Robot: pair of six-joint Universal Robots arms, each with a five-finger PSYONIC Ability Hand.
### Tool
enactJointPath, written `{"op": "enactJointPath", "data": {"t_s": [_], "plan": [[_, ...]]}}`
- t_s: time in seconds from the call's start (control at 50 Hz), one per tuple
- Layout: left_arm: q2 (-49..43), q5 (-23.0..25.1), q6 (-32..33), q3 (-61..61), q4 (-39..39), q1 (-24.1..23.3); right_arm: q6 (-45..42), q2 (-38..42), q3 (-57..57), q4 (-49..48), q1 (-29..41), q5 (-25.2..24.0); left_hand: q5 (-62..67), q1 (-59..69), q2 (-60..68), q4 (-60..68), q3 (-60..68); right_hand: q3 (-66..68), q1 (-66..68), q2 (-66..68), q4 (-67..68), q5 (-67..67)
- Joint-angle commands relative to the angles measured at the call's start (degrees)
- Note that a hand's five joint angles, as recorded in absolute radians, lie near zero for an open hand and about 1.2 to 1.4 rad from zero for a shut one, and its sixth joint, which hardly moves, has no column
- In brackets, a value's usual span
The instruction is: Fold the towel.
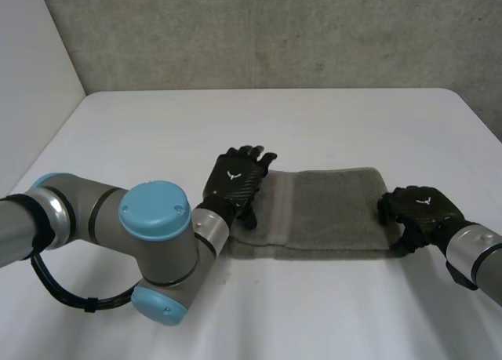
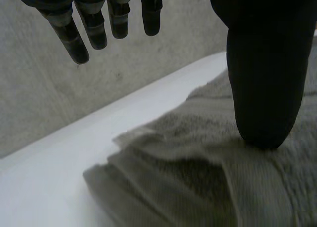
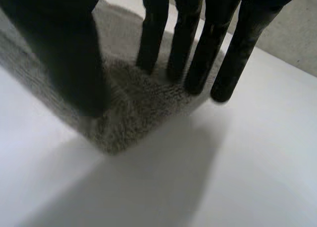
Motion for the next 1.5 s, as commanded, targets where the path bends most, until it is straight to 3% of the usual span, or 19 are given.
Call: {"op": "enactJointPath", "data": {"t_s": [0.02,0.14,0.32,0.46,0.56,0.7,0.74,0.82,0.9,1.02,1.14,1.3,1.5], "plan": [[2.09,-2.85,-0.18,-3.02,-2.75,0.25,-3.87,3.67,-0.95,-8.46,0.23,1.63,-1.74,-0.19,0.53,0.34,0.40,46.22,44.88,45.71,46.30,47.48],[8.50,-4.70,-0.54,-6.79,-4.60,0.34,-6.25,3.23,-3.68,-9.88,1.02,3.56,-1.74,-0.19,0.53,0.34,0.40,46.22,44.88,45.71,46.30,47.48],[18.45,-8.04,-0.54,-12.60,-4.86,1.75,-6.34,4.36,-14.74,-9.88,22.00,8.92,-1.74,-0.19,0.53,0.34,0.40,46.22,44.88,45.71,46.30,47.48],[24.77,-11.38,-0.54,-17.61,-4.95,5.53,-4.68,13.66,-21.51,-9.53,36.07,7.35,-1.74,-0.19,0.53,0.34,0.40,46.22,44.88,45.71,46.30,47.48],[26.09,-11.47,-0.62,-20.25,-4.95,7.28,0.24,20.17,-23.80,-9.44,39.60,4.98,-1.74,-0.19,0.53,0.34,0.40,46.22,44.88,45.71,46.30,47.48],[26.09,-11.21,-0.71,-20.34,-4.86,7.81,3.33,19.93,-24.60,-9.26,39.26,5.23,-1.74,-0.19,0.53,0.34,0.40,43.42,42.08,42.91,43.50,44.68],[25.92,-11.12,-0.71,-19.90,-4.77,7.81,5.87,15.03,-23.37,-9.26,39.08,5.93,-1.74,-0.19,0.53,0.34,0.40,-9.83,-11.16,-10.33,-9.74,-8.57],[24.78,-11.03,-0.71,-16.75,-4.16,7.02,9.21,9.93,-21.62,-9.35,36.99,7.51,-1.74,-0.19,0.53,0.34,0.40,-23.78,-25.12,-24.29,-23.70,-22.52],[22.40,-11.03,-2.21,-13.13,-4.16,5.70,13.78,4.56,-18.54,-9.18,30.75,9.10,-1.74,-0.19,0.53,0.34,0.40,-23.78,-25.12,-24.29,-23.70,-22.52],[15.11,-9.89,-9.94,-3.99,-5.48,1.66,19.59,1.03,-15.63,-9.18,26.78,9.10,-1.36,0.19,0.91,0.72,0.78,-23.78,-25.12,-24.29,-23.70,-22.52],[7.22,-3.84,-14.16,1.89,-9.25,-0.36,23.20,0.42,-15.28,-5.92,20.27,8.49,-1.19,0.36,1.08,0.89,0.95,-23.78,-25.12,-24.29,-23.70,-22.52],[1.13,-1.98,-14.42,2.43,-10.14,-1.15,22.40,9.20,-18.97,-1.00,18.95,5.76,-1.36,0.19,0.91,0.72,0.78,-23.78,-25.12,-24.29,-23.70,-22.52],[0.60,-4.61,-13.90,-1.79,-11.54,1.66,22.14,19.04,-25.29,0.49,20.62,4.88,-1.74,-0.19,0.53,0.34,0.40,-23.78,-25.12,-24.29,-23.70,-22.52]]}}
